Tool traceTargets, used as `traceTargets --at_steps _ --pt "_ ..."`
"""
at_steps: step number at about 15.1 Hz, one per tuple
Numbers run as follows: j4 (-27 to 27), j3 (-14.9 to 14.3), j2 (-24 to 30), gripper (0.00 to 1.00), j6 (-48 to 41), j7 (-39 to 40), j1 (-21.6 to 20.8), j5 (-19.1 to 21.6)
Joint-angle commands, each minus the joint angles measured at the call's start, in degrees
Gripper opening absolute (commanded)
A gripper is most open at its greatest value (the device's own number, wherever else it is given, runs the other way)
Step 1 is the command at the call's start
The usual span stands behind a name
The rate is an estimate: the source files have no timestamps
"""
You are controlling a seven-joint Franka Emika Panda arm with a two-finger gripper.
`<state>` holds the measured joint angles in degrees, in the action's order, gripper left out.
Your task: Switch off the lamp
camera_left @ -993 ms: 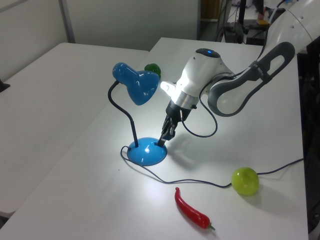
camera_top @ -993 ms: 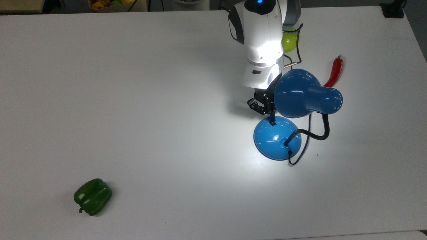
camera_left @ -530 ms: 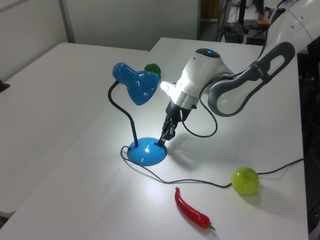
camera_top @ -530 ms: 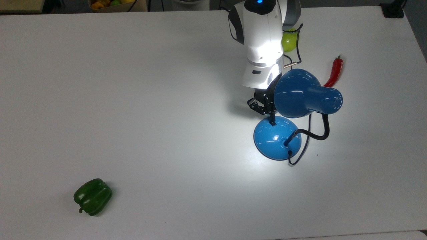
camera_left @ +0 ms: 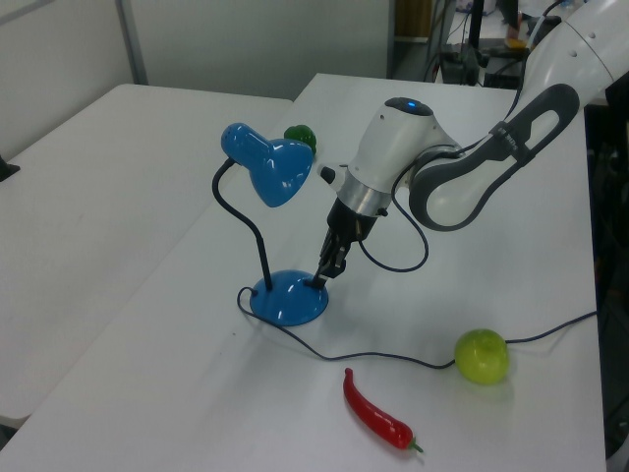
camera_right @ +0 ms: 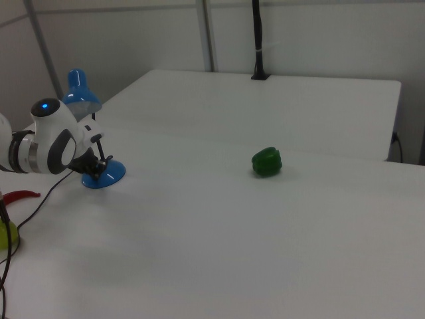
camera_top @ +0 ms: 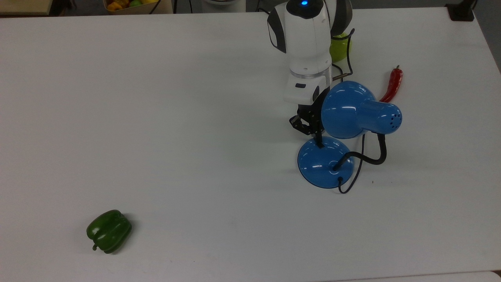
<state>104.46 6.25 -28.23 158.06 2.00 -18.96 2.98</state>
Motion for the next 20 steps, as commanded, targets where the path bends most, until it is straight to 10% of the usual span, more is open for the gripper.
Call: traceTargets --at_steps 1,7,12,20 --pt "2.3 -0.2 2.1 0.00 -2.8 0.3 0.1 -0.2" --pt "2.2 -0.5 10.5 0.09 -24.0 0.2 1.1 -0.1" --pt "2.1 -2.0 18.0 1.00 -39.3 0.2 2.3 -0.1" --pt "-0.9 -7.9 31.3 1.00 -59.5 -4.9 2.4 -0.2"
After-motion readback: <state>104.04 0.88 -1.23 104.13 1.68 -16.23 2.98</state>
